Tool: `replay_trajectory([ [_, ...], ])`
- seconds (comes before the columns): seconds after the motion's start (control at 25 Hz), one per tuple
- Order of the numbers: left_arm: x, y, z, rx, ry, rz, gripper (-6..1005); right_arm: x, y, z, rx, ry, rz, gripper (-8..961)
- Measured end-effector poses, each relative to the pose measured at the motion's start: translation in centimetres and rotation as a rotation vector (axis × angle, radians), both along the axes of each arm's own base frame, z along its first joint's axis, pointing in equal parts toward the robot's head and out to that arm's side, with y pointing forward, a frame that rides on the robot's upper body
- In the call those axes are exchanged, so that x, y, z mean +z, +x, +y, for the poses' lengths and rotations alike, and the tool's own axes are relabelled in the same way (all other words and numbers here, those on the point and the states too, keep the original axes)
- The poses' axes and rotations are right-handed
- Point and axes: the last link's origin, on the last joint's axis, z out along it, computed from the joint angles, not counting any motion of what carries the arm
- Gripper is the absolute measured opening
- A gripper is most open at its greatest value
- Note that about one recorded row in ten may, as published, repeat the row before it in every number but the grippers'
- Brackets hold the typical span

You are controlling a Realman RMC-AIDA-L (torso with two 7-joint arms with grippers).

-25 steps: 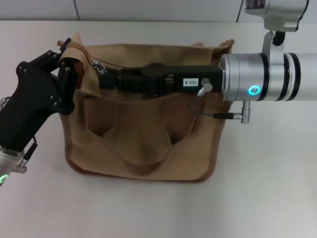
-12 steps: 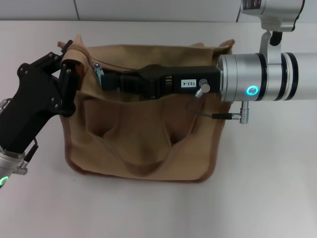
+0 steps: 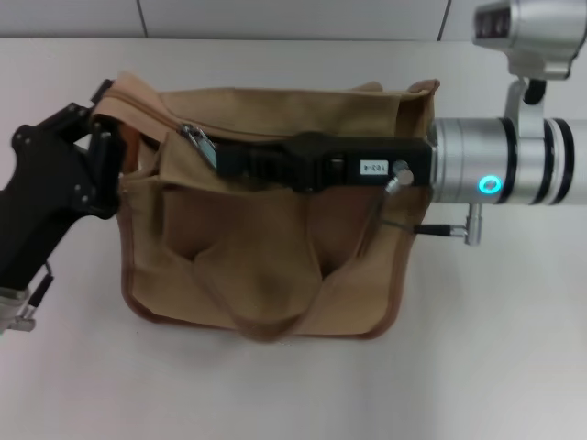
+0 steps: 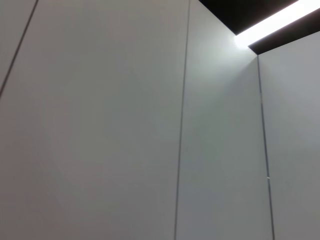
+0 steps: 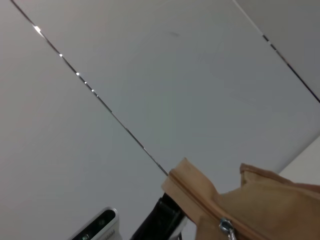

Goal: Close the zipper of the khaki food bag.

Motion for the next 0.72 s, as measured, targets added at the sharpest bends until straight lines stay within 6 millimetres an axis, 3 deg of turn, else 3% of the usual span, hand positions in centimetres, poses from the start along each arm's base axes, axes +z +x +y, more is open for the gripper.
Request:
replay_trajectory([
  [0.24, 0.7, -0.9, -0.2, 0.049, 0.037, -0.007, 21, 0.9, 2.2, -0.5, -0.053, 0.021, 0.008, 0],
  [0.56, 1.1, -1.5, -0.3, 0.084, 0.067, -0.008, 21, 4.4, 6.7, -1.1, -0.176, 0.107, 0.057, -1],
  [0.72, 1.1, -1.6, -0.3, 0.087, 0.059, -0.005, 21, 5.4, 7.3, -1.6, -0.175, 0.124, 0.093, 18],
])
